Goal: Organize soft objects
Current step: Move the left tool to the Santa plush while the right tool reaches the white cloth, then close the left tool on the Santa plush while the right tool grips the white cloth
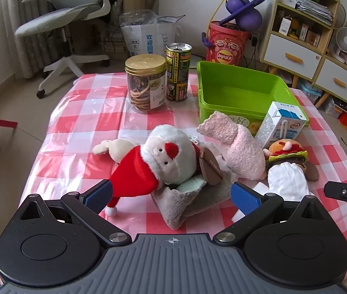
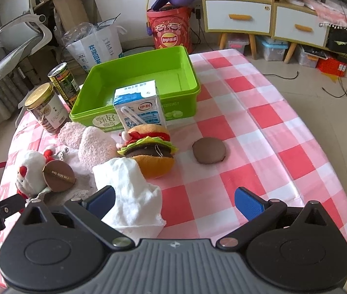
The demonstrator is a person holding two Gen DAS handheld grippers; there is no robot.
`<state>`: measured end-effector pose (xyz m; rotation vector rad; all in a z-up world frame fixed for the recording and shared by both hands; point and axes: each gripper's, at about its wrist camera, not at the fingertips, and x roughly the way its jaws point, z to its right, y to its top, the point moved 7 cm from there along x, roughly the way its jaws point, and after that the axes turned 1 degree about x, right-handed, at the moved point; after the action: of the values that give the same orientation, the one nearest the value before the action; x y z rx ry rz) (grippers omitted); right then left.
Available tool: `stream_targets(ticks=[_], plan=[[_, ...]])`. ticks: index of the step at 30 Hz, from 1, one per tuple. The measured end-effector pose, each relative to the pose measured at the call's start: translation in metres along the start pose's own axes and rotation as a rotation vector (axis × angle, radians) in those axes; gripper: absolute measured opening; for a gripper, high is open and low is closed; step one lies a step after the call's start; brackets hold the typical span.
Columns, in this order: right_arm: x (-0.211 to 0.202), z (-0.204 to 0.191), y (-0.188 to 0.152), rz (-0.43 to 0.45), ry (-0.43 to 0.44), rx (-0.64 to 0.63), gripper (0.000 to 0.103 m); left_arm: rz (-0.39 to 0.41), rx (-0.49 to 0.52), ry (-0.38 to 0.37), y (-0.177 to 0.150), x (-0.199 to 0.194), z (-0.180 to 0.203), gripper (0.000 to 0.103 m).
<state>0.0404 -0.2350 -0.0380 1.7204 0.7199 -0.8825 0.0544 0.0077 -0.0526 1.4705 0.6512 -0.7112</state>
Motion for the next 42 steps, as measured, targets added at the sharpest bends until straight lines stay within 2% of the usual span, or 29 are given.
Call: stream_targets(ticks=[6, 14, 20, 25, 30, 34, 38, 42], plan=[[0.007, -0.002, -0.002, -0.039, 0.059, 0.018, 0.082, -0.004, -0.015, -0.006, -0.001, 0.008, -0.014, 0.098], [0.018, -0.017, -0.006, -0.043, 0.133, -0.011, 0.082, 0.034, -0.042, -0.109, -0.002, 0.024, -0.021, 0.094], [0.021, -0.03, -0.007, -0.051, 0.192, 0.0, 0.069, 0.092, -0.026, -0.148, 0.008, 0.032, -0.019, 0.085], [0.024, -0.036, -0.008, -0.051, 0.217, -0.007, 0.055, 0.107, -0.034, -0.181, 0.013, 0.034, -0.022, 0.076], [0.034, -0.038, -0.011, -0.07, 0.217, -0.008, 0.042, 0.1, -0.079, -0.236, 0.016, 0.043, -0.03, 0.067], [0.044, -0.037, -0.013, -0.086, 0.211, 0.001, 0.036, 0.081, -0.111, -0.274, 0.015, 0.053, -0.032, 0.062], [0.054, -0.038, -0.014, -0.103, 0.216, -0.002, 0.026, 0.068, -0.133, -0.265, 0.014, 0.063, -0.037, 0.05], [0.058, -0.039, -0.012, -0.104, 0.222, 0.007, 0.015, 0.07, -0.161, -0.272, 0.015, 0.063, -0.04, 0.043]])
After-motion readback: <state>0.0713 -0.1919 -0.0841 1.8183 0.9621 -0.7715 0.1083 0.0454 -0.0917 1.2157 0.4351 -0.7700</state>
